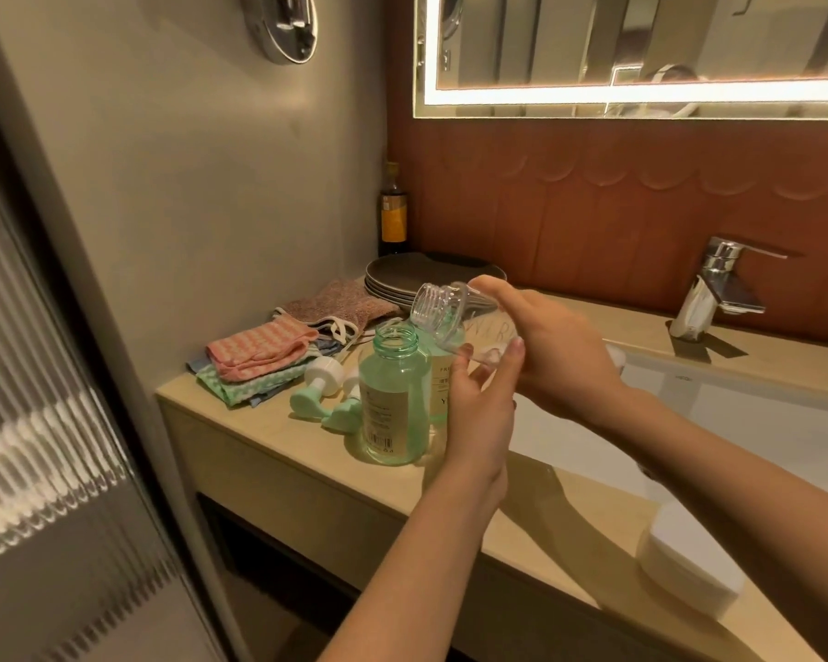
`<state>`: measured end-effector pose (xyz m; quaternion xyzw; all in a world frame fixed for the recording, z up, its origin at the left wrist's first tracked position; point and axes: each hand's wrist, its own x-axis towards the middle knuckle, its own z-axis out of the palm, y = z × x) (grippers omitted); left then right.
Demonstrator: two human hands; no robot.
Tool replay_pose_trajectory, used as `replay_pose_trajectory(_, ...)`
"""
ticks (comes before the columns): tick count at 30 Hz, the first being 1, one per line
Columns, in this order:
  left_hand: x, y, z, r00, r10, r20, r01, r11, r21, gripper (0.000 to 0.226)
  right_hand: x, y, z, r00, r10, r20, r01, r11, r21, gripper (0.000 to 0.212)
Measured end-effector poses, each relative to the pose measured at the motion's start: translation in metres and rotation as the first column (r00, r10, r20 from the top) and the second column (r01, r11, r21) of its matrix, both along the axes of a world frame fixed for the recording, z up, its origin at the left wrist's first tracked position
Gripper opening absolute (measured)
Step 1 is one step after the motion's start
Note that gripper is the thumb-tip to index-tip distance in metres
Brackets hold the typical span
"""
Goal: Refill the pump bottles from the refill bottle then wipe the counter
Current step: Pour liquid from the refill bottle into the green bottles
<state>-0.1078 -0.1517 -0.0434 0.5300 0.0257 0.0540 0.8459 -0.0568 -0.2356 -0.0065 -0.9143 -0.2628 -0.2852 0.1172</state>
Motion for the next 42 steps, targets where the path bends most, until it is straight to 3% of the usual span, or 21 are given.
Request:
replay_pose_trajectory(18, 0.015, 0.000, -0.001, 0.999, 0.000, -0.050, -0.003, 0.998, -0.057, 0.053, 0.012, 0.001, 0.003, 0.997, -0.056, 0.056, 0.064, 0.988, -0.141, 0.084)
replay_pose_trajectory(29, 0.013, -0.001, 0.007, 0.997, 0.021, -0.078, -0.027, 0.997, -0.075, 0.058, 0.011, 0.002, 0.014, 0.991, -0.042, 0.127, 0.069, 0.974, -0.214, 0.079)
replay_pose_trajectory(35, 0.010, -0.001, 0.011, 0.997, 0.014, -0.081, -0.023, 0.994, -0.104, 0.044, 0.011, 0.003, 0.019, 0.987, -0.038, 0.156, 0.075, 0.968, -0.239, 0.075)
replay_pose_trajectory(42, 0.010, -0.002, 0.013, 0.997, 0.012, -0.074, -0.022, 0.991, -0.133, 0.044, 0.009, 0.004, 0.023, 0.986, -0.032, 0.162, 0.074, 0.962, -0.263, 0.075)
